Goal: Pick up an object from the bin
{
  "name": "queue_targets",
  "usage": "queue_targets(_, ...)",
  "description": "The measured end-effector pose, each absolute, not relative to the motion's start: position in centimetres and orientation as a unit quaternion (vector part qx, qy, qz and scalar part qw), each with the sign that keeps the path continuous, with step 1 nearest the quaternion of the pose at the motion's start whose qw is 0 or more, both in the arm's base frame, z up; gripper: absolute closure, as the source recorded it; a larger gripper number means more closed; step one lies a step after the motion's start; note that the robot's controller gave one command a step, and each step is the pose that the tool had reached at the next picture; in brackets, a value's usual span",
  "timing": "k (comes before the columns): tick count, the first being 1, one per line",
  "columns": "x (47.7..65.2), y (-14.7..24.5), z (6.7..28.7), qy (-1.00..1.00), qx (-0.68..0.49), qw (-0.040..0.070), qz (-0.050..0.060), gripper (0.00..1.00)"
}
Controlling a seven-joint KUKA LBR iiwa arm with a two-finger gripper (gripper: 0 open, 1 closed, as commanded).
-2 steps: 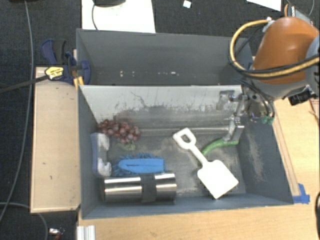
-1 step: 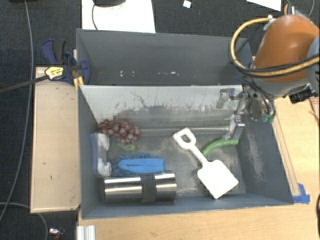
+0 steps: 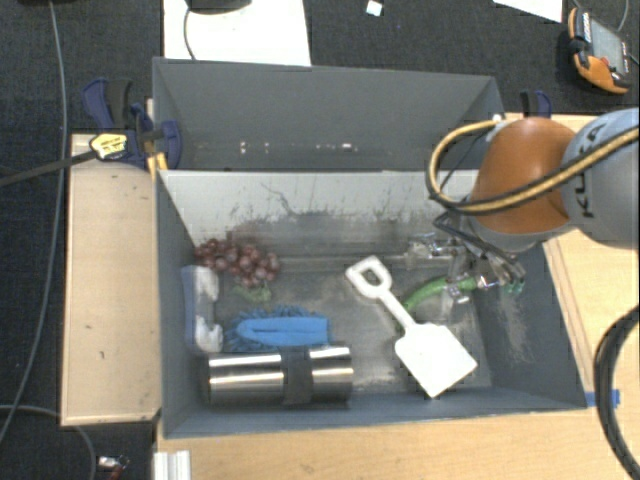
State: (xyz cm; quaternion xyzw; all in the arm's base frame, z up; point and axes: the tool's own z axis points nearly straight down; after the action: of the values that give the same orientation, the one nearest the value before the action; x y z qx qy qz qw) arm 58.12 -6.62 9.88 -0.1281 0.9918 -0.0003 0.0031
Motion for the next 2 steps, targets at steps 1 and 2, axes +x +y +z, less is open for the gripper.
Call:
queue_targets(1,58.2,-7.0,16.1,0.983,-0.182,0.006,-0.001,0.0)
queue_targets(2,57.9,-9.1,10.0,0.991,-0.131,0.0,0.001,0.0)
